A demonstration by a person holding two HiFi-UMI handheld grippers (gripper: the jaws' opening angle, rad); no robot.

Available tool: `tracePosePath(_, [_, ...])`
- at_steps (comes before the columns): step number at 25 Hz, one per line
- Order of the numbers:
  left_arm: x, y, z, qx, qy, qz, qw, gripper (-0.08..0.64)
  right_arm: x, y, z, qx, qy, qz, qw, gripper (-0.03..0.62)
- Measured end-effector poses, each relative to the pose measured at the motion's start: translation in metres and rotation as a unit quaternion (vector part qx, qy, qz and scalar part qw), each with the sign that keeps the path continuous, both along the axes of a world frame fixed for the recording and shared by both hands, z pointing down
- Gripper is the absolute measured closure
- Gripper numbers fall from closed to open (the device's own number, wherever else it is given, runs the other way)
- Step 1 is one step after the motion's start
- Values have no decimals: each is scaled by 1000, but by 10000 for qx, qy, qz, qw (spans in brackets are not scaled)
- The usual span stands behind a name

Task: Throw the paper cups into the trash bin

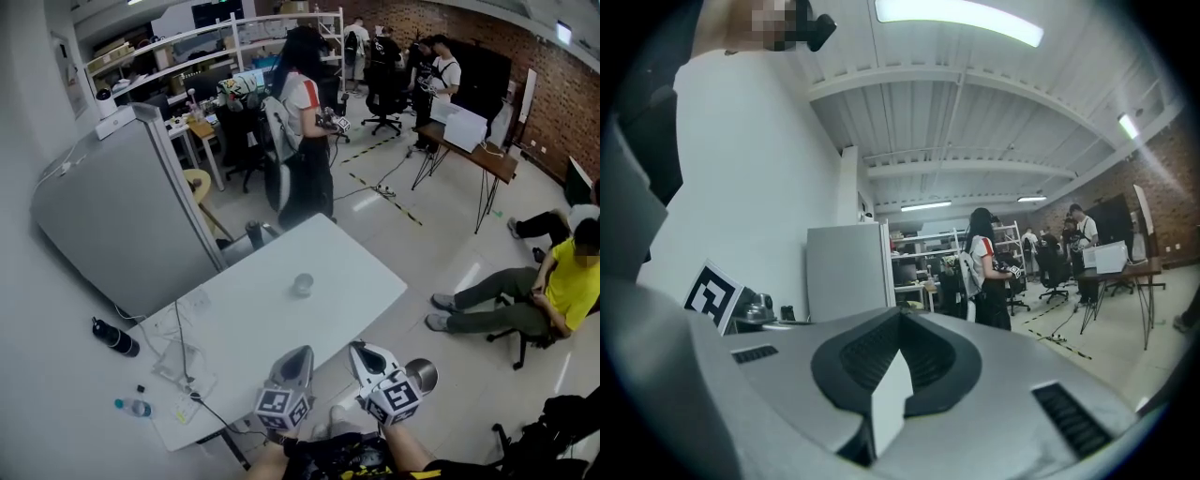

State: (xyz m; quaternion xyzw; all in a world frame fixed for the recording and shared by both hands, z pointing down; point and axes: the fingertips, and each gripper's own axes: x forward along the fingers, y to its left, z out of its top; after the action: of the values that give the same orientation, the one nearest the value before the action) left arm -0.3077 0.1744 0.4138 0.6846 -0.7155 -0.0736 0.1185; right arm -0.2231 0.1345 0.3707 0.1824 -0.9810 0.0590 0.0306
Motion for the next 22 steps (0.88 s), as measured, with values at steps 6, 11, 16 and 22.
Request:
tracePosePath(6, [-26,-23,6,-5,72,-134,9999,557,-32,-23,10,-18,71,-227,9997,588])
tracePosePath(11, [-48,-63,7,-78,-34,-202,9998,557,-64,-64,4,2,-82,-395,9992,588])
tracePosePath(16, [-57,-112,-3,-64,-165,-161,9997,557,-81,-111,-3,-6,-215,-517,9984,588])
tracePosePath(22, [-77,-135,-6,-78,-195,-285,9994,557,-98,-143,-3,-86,-179,-593,9980,588])
